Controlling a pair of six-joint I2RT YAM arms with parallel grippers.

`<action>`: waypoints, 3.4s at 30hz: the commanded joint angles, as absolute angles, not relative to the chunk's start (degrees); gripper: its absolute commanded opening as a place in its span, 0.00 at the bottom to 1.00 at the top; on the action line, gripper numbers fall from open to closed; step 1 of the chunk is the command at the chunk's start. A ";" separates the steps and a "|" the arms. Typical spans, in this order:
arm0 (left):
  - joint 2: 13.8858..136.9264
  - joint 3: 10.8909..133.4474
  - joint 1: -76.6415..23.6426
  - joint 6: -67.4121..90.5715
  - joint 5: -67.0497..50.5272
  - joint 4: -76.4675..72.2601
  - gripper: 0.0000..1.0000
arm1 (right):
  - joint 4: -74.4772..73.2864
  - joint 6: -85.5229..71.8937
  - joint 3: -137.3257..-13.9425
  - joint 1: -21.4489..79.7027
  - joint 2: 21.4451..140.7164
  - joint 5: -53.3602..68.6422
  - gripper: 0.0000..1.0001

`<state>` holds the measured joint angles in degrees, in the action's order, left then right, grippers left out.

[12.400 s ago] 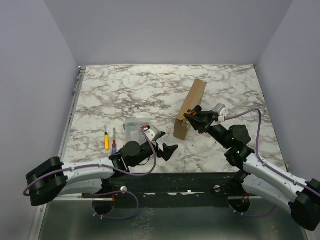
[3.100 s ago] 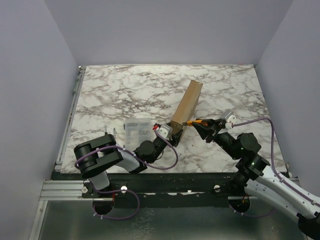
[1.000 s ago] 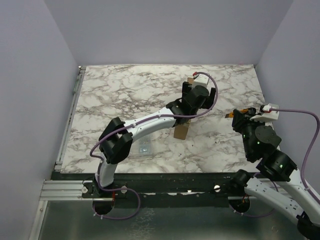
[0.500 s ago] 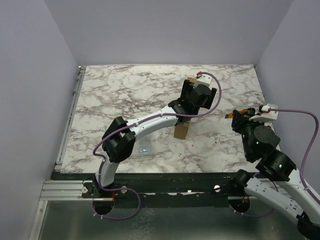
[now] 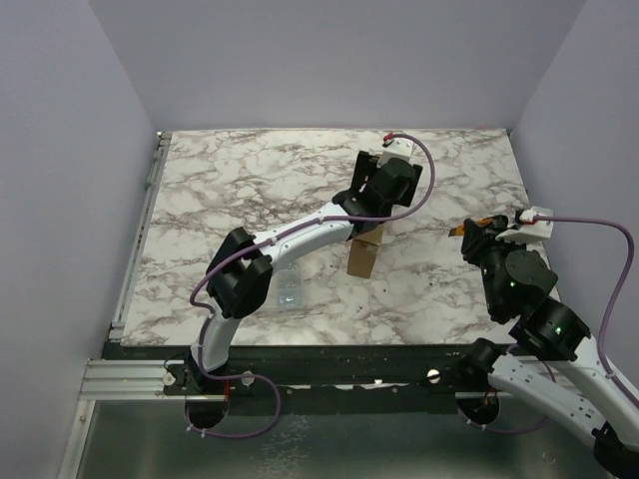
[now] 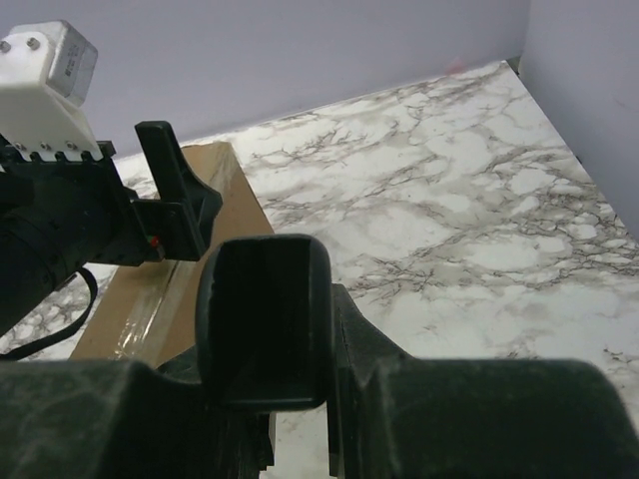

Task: Unpack the express box

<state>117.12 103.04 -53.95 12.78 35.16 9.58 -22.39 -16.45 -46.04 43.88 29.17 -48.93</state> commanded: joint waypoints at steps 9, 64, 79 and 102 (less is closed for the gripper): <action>119.59 102.39 -53.05 10.40 29.93 13.56 0.76 | -22.08 -16.84 -45.96 43.78 28.08 -48.70 0.01; 80.06 55.02 -55.72 -23.99 -7.59 5.07 0.43 | -16.83 -3.07 -49.90 43.83 43.06 -21.49 0.01; 79.98 54.85 -55.72 -23.93 -7.64 5.01 0.42 | -17.02 -3.57 -48.31 43.85 43.62 -21.50 0.01; 82.87 56.12 -55.02 -18.77 -2.15 3.96 0.32 | -32.57 -16.20 -51.70 43.85 40.94 -22.18 0.01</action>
